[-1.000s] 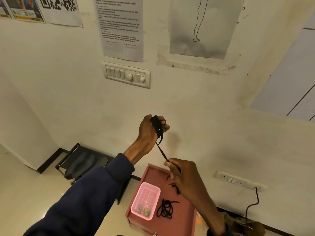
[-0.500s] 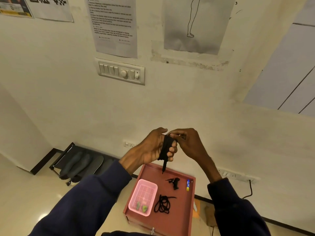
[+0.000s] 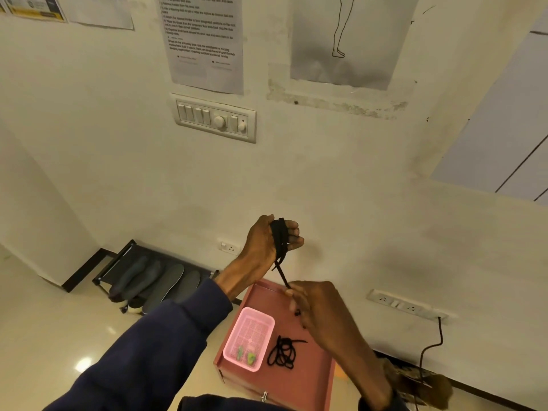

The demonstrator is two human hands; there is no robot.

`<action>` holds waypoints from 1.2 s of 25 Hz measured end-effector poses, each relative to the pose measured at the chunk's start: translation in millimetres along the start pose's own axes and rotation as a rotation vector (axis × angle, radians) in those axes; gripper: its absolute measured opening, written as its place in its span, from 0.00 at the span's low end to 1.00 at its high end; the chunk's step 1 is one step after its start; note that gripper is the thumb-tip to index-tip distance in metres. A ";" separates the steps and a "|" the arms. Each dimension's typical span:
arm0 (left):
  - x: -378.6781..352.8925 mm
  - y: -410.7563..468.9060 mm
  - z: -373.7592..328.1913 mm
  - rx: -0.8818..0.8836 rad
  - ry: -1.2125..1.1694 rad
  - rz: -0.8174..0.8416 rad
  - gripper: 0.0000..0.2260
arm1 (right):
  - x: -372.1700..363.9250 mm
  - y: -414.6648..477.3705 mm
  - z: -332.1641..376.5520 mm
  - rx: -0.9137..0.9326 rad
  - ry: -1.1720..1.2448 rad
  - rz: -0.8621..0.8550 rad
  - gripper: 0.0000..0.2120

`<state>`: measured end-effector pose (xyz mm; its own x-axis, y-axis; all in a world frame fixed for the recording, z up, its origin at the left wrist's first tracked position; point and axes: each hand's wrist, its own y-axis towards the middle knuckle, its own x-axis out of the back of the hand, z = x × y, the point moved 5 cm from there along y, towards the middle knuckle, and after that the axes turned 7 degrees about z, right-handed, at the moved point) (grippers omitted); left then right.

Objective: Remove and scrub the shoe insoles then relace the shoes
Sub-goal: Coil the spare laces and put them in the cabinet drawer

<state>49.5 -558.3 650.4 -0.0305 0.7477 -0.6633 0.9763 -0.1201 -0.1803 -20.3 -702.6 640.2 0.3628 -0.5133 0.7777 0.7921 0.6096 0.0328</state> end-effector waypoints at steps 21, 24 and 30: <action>-20.3 -22.8 55.1 0.533 0.025 0.249 0.38 | 2.3 21.5 -32.5 -0.353 1.717 0.101 0.17; -17.9 -25.4 69.7 0.553 -0.081 0.208 0.33 | 1.4 10.8 -44.8 -0.292 1.619 0.090 0.17; -6.9 -37.5 106.3 0.559 -0.036 0.142 0.27 | -16.6 -16.0 -73.3 -0.266 1.414 0.054 0.15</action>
<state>-9.7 -628.4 584.5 0.0755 0.6776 -0.7315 0.7099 -0.5517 -0.4377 -3.0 -748.1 580.7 0.4438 -0.7474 -0.4944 0.7708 0.5998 -0.2149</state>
